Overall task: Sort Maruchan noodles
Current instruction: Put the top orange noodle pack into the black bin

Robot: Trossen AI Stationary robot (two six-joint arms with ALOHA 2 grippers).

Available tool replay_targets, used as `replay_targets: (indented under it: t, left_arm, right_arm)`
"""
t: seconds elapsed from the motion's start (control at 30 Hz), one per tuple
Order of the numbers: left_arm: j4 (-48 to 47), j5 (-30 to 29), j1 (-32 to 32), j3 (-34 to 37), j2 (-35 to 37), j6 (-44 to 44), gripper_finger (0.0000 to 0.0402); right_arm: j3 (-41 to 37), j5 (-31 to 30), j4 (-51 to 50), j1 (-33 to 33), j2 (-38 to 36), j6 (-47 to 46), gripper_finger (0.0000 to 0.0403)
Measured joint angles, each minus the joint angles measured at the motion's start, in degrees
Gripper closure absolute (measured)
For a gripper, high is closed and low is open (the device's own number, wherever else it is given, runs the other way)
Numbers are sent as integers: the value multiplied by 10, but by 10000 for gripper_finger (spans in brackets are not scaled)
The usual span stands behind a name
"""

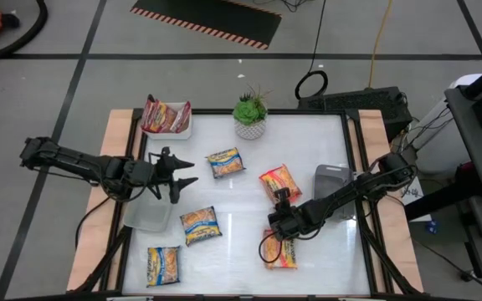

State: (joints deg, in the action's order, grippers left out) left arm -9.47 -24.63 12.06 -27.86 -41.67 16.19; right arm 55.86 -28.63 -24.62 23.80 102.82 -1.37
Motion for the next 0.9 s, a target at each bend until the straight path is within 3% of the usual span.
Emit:
replay_targets:
  t: [0.23, 0.43, 0.63, 0.9]
  left_arm:
    - [0, -5, 0, 0, 0, -5, 149]
    - [0, -6, 0, 0, 0, -5, 149]
    - [-4, -8, 0, 0, 0, -6, 149]
    - [-22, -10, 0, 0, 0, -5, 149]
  right_arm:
    - [-1, 4, -1, -2, 1, 5, 398]
    - [13, -1, 12, -2, 3, 20, 402]
    - [62, -59, 25, -3, 3, 40, 402]
    - [91, -104, -52, -24, 3, -92, 393]
